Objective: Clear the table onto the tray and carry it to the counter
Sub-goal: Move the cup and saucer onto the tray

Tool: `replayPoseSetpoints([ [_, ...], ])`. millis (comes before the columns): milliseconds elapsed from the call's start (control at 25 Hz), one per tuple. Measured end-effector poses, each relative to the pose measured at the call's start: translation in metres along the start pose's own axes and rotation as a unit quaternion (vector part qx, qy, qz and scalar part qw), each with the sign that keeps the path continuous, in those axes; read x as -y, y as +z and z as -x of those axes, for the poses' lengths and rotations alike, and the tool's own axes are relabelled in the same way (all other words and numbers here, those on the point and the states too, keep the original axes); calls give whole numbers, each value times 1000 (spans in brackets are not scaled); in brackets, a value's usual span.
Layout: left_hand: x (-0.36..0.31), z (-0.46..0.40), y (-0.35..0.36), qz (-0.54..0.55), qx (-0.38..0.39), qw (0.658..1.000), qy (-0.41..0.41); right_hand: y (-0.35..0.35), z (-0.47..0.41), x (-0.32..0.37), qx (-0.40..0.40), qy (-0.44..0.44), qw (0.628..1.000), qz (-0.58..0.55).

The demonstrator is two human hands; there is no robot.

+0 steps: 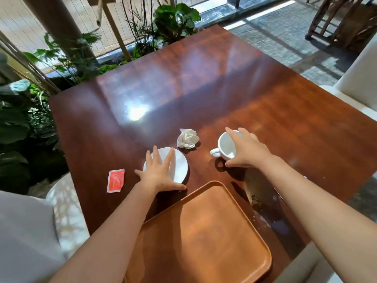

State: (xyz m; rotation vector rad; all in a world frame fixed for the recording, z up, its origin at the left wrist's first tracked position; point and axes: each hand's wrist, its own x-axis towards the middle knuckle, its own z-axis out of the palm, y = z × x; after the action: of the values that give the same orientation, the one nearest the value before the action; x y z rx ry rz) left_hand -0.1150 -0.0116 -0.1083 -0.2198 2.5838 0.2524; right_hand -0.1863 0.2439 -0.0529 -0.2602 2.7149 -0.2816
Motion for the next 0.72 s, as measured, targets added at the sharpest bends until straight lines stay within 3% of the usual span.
replayPoseSetpoints([
  [360, -3, -9, 2, -33, -53, 998, 32, 3, -4, 3, -32, -2, 999, 9],
  [520, -9, 3, -6, 21, -84, 996, 32, -1, 4, 9, -57, -17, 998, 9],
  [720, -7, 72, -9, 68, -179, 981, 41, -5, 45, 31, -101, -86, 991, -27],
])
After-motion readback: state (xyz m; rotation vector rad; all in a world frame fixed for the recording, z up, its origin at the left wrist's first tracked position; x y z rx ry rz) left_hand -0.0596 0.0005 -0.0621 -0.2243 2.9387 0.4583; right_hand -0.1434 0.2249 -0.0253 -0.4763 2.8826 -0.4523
